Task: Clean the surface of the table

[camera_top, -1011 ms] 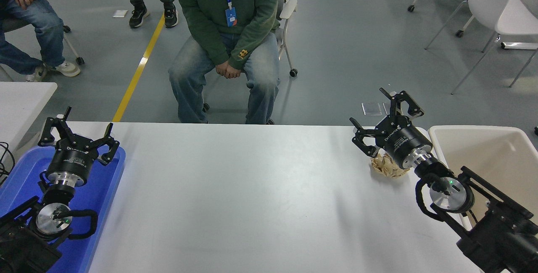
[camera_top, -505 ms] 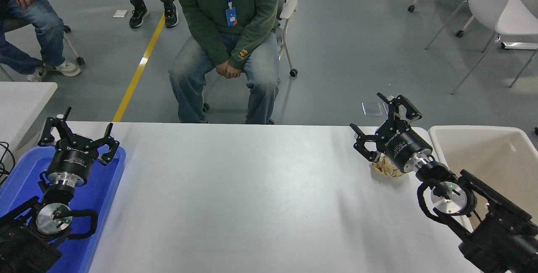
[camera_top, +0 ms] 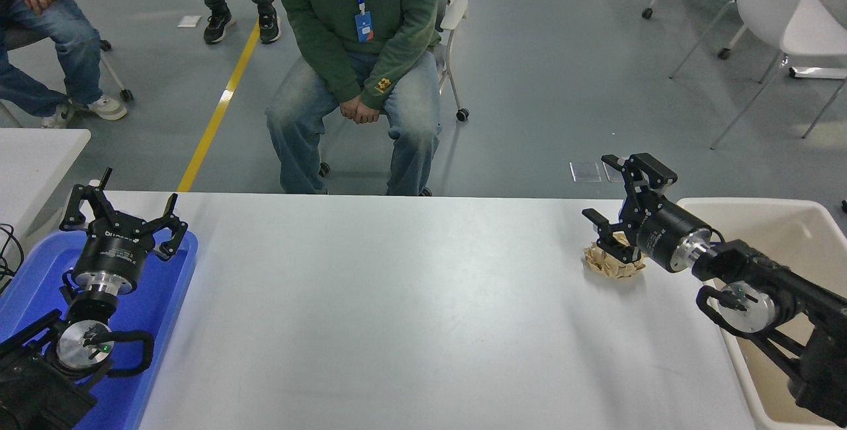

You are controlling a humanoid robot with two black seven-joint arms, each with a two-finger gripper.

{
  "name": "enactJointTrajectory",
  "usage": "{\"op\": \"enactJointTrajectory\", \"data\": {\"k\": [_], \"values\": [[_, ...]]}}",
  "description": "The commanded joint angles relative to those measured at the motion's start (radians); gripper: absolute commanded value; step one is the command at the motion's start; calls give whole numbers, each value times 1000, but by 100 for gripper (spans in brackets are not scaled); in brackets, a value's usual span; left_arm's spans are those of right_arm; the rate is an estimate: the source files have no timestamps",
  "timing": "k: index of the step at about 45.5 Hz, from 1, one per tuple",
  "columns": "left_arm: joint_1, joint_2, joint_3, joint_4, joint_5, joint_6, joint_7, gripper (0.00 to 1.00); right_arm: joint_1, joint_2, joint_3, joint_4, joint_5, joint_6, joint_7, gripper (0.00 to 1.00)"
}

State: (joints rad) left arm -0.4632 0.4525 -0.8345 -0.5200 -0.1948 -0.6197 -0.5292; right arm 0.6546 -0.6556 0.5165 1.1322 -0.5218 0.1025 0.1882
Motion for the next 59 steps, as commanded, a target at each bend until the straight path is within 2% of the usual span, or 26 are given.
{"op": "enactJointTrajectory", "data": {"k": [1, 6, 13, 20, 37, 53, 59], "values": [[-2, 0, 0, 0, 0, 0, 0, 100, 140, -99, -187, 24, -291, 13, -76, 100], [0, 0, 0, 0, 0, 0, 0, 100, 204, -98, -259, 23, -346, 34, -145, 100], [0, 0, 0, 0, 0, 0, 0, 100, 313, -79, -394, 0, -362, 36, -180, 100], [0, 0, 0, 0, 0, 0, 0, 100, 405, 22, -550, -113, -362, 36, -194, 100], [0, 0, 0, 0, 0, 0, 0, 100, 424, 261, -730, -385, -356, 36, -208, 100], [0, 0, 0, 0, 0, 0, 0, 100, 434, 301, -799, -489, -354, 43, -205, 100], [0, 0, 0, 0, 2, 0, 0, 100, 464, 275, -797, -488, -351, 95, -199, 100]]}}
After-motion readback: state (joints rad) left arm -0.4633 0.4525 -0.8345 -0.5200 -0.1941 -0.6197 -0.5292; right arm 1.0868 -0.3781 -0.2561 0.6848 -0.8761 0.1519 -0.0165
